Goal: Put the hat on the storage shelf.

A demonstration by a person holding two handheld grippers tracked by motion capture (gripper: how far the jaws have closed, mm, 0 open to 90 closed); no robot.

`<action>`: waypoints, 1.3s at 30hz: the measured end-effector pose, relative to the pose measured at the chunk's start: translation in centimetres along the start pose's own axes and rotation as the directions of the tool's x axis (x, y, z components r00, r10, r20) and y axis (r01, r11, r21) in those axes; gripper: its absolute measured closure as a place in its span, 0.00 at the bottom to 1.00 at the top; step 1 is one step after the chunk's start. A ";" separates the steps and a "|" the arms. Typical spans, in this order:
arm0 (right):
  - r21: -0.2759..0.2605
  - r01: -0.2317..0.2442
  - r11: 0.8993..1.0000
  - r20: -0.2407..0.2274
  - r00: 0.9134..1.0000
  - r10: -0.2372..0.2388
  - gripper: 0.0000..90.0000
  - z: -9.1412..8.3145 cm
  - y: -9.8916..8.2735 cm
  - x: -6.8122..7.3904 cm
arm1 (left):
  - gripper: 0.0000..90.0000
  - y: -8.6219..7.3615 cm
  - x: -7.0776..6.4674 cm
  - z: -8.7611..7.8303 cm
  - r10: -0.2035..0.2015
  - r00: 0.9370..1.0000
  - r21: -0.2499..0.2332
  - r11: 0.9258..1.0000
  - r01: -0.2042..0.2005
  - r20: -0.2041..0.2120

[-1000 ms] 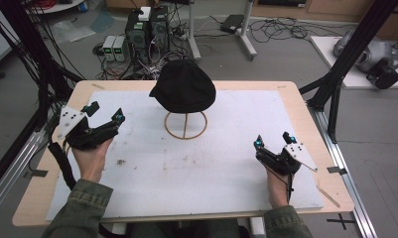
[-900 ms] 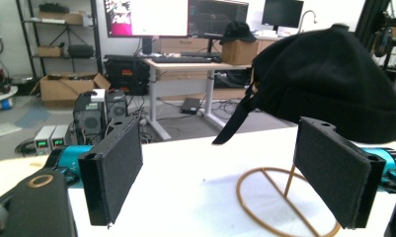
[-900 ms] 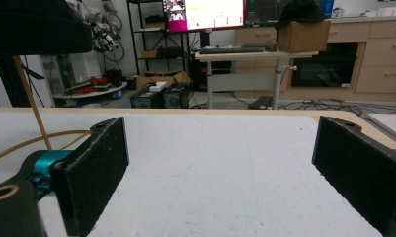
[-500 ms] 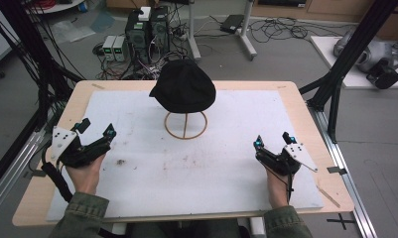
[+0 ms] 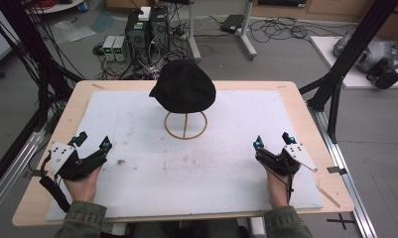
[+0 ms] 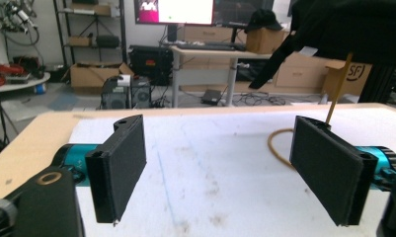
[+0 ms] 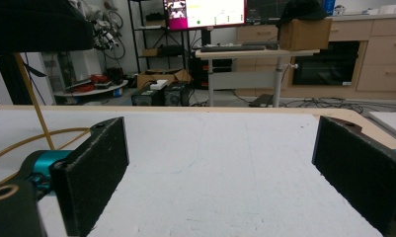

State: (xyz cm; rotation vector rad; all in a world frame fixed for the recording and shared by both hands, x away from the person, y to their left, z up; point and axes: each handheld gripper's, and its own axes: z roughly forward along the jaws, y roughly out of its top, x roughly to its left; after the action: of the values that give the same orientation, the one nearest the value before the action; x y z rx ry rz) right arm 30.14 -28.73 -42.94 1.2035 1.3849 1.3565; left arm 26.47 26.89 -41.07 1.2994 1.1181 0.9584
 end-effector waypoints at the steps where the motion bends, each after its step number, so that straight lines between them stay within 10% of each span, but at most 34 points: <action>1: -0.003 0.001 1.000 0.001 1.000 -0.001 0.07 0.0 0.0 0.0 | 0.24 -0.3 0.1 -0.1 -0.005 1.000 0.001 1.000 0.005 -0.003; 39: 0.012 -0.008 1.000 -0.001 1.000 0.008 0.07 -0.4 -0.1 -0.2 | 0.23 -1.4 0.2 -0.9 -0.007 1.000 0.071 0.997 0.005 0.025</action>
State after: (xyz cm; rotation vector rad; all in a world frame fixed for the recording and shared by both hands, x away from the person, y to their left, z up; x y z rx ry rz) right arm 29.79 -28.97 -42.99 1.2173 1.3924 1.3567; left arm 25.56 27.23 -42.44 1.3611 1.1449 0.9029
